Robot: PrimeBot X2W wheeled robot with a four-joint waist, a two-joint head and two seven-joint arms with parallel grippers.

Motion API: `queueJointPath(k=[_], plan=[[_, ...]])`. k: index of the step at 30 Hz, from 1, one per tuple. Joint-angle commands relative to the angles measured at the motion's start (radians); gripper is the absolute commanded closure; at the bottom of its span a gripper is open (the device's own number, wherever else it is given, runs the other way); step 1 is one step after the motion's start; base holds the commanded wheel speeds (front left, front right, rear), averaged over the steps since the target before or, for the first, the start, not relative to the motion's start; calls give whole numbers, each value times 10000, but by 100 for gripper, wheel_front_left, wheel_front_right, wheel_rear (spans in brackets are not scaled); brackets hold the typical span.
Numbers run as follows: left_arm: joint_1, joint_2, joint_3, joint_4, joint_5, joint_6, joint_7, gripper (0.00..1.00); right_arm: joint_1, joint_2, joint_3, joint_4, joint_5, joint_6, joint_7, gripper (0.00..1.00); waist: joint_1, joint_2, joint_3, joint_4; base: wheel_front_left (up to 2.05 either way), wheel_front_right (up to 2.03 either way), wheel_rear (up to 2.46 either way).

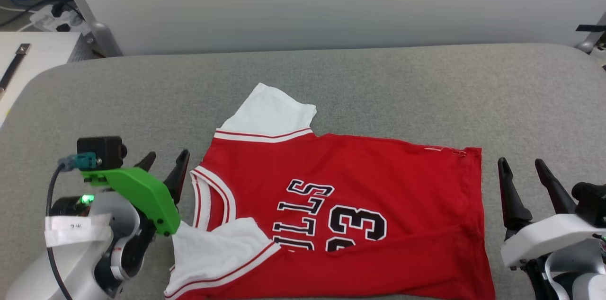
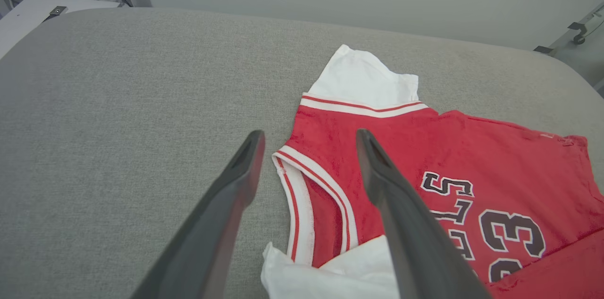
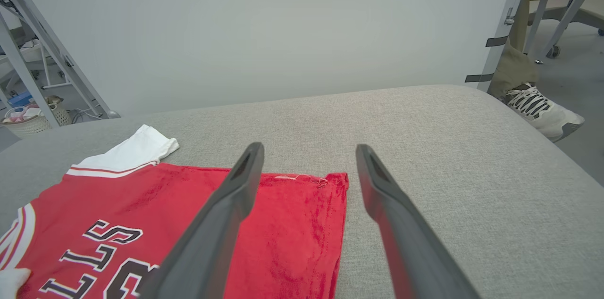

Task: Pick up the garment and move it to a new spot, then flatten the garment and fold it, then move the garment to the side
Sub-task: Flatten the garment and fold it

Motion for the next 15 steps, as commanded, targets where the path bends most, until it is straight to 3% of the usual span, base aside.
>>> queueJointPath(k=[1,6,15], plan=[[-375,-105,70,133,144,-81,-108,0,-257,84,29,-150,-29,4,-92,0,0,0,530,-342,0,0,0],[-2149,-213,7,988,472,-764,279,0,-1103,162,322,-490,-149,4,-379,0,0,0,1733,-1013,0,0,0],[-4809,-325,-420,2809,273,-2353,2327,0,-2096,195,921,-175,-80,4,-841,0,0,0,2943,-2072,0,0,0]])
